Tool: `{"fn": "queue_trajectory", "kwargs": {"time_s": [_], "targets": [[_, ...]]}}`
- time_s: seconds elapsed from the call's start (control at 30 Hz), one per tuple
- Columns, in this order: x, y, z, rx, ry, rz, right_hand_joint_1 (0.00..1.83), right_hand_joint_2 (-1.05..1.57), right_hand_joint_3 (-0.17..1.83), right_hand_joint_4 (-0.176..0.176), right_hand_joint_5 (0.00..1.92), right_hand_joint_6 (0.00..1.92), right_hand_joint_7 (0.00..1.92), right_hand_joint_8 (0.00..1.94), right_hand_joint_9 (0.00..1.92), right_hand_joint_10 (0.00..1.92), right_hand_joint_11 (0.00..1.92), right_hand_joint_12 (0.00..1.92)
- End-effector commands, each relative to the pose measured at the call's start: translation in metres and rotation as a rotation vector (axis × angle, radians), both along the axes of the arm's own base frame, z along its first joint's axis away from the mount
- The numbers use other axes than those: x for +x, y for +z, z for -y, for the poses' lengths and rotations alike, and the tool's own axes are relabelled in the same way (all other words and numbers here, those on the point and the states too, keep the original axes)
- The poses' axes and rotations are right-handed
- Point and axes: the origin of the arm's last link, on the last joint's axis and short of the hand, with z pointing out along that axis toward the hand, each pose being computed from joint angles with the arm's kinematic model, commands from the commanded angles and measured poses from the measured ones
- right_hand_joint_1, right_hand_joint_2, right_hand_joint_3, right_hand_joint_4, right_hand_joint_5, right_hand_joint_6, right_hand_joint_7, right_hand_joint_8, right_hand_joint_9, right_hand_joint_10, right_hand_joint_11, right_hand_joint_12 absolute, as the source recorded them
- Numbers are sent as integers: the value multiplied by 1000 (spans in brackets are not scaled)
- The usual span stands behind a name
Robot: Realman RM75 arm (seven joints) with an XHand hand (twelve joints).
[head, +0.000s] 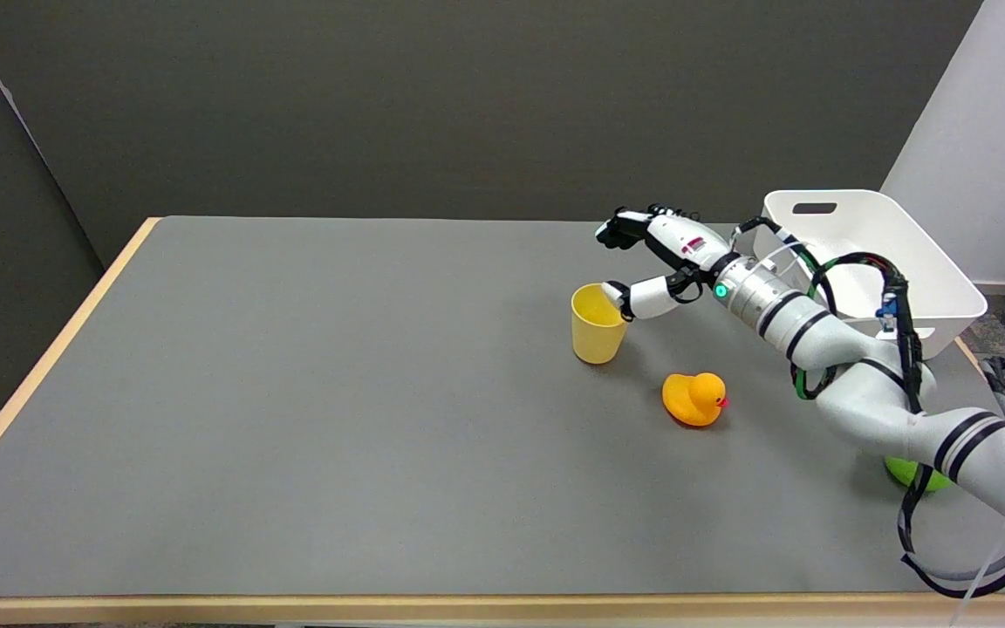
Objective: Pick up the yellow cup.
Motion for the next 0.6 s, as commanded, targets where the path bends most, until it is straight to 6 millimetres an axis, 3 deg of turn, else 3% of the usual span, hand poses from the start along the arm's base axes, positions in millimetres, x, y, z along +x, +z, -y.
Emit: {"fn": "queue_trajectory", "kwargs": {"time_s": [0.03,0.6], "targets": [[4,-6,15,-21,-105,-84,810,650,922,-141,343,678,485,592,325,940,50,1194],[-13,-2,4,-57,-224,-122,807,668,895,-139,369,747,493,587,330,959,54,1182]]}}
